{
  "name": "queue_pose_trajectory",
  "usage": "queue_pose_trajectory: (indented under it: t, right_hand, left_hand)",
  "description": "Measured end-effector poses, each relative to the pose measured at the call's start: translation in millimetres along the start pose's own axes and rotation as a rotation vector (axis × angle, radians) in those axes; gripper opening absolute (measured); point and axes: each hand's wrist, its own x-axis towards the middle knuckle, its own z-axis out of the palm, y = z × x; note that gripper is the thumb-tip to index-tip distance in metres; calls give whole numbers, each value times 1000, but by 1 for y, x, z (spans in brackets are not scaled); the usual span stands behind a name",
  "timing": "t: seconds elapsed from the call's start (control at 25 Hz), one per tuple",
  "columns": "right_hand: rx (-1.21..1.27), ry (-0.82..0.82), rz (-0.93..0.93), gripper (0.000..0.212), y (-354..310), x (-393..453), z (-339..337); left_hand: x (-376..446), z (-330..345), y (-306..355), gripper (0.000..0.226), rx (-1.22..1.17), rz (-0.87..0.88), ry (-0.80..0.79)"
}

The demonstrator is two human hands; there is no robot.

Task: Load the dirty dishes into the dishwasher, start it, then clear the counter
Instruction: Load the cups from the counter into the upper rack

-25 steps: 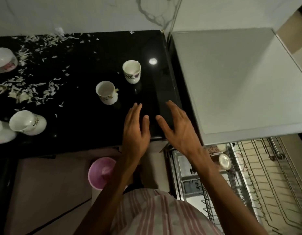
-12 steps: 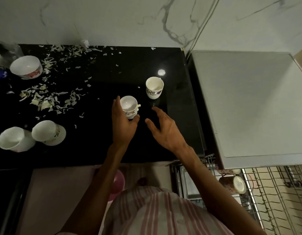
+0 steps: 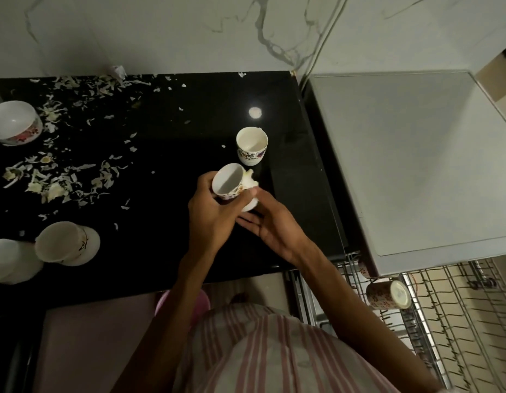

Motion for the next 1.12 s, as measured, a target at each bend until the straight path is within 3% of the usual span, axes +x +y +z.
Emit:
queue_pose_trajectory:
  t: [0.16, 0.28, 0.48, 0.8, 1.0, 1.12]
  right_hand:
    - [336, -68, -58, 55, -3, -9, -3]
    - [482, 0, -139, 54, -12, -19, -11]
    - [614, 27, -182, 56, -25, -44, -13]
    - [636, 73, -247, 51, -25, -86, -33]
    - [689, 85, -285, 53, -18, -117, -56]
    - [691, 110, -298, 48, -16, -140, -71]
  left_hand:
    - [-4, 12, 15, 58, -24, -36, -161]
    - [23, 19, 16, 58, -69, -42, -131]
    - [82, 62, -1, 90, 55, -55, -87]
    - [84, 84, -2, 72, 18, 8, -43]
    - [12, 85, 2, 60, -149, -50, -164]
    - [-33, 91, 8, 53, -272, -96, -317]
